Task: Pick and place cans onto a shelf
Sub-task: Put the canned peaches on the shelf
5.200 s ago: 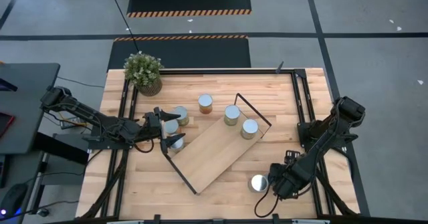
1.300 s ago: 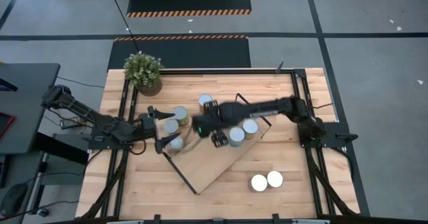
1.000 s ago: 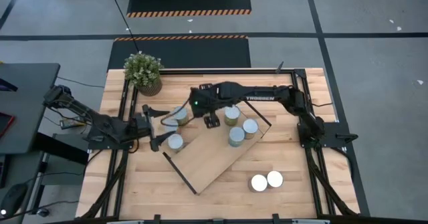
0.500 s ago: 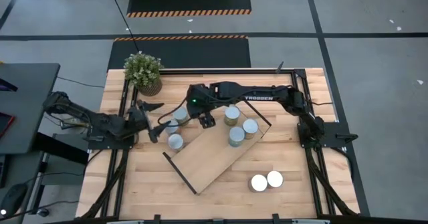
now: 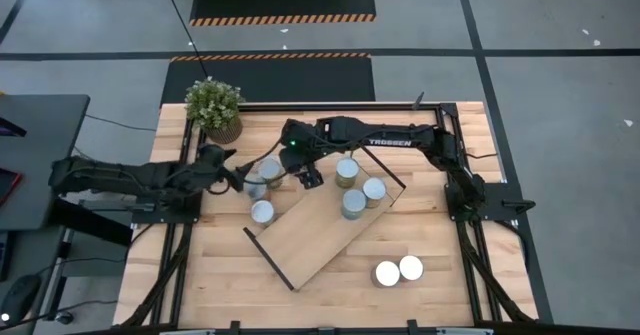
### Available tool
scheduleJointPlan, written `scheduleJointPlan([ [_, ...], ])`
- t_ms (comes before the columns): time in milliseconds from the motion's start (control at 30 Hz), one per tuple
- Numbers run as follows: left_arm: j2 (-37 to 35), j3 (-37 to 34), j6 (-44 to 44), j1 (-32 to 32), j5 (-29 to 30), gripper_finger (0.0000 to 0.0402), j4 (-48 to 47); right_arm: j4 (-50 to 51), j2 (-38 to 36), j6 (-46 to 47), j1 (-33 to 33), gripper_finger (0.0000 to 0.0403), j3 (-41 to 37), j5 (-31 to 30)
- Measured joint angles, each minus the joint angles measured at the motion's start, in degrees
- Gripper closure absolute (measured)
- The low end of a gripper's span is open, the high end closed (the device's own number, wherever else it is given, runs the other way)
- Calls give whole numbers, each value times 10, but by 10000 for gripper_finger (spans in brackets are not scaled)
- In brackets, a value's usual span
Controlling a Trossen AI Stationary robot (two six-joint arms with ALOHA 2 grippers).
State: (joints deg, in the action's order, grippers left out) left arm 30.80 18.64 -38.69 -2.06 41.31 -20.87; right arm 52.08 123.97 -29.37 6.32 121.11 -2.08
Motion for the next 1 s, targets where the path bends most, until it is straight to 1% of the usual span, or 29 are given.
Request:
scheduleJointPlan([
  [67, 12, 6, -15, 23, -21, 2, -32, -11, 0, -6, -6, 29, -18, 1],
  [133, 23, 11, -20, 46, -37, 2, -40, -14, 2, -13, -13, 29, -30, 2],
  [300, 71, 10, -5, 107, -94, 2, -41, -13, 2, -19, -19, 29, -39, -32],
  [400, 105, 10, 6, 142, -130, 2, -28, -2, 2, -19, -14, 29, -39, -43],
  [567, 161, 10, 34, 188, -199, 2, 19, 23, 2, -17, -2, 29, -39, -44],
  [733, 203, 10, 62, 206, -253, 2, 70, 42, 2, -6, 11, 29, -39, -43],
  [1000, 247, 10, 90, 203, -261, 2, 141, 38, 1, -2, 6, 29, -61, -43],
])
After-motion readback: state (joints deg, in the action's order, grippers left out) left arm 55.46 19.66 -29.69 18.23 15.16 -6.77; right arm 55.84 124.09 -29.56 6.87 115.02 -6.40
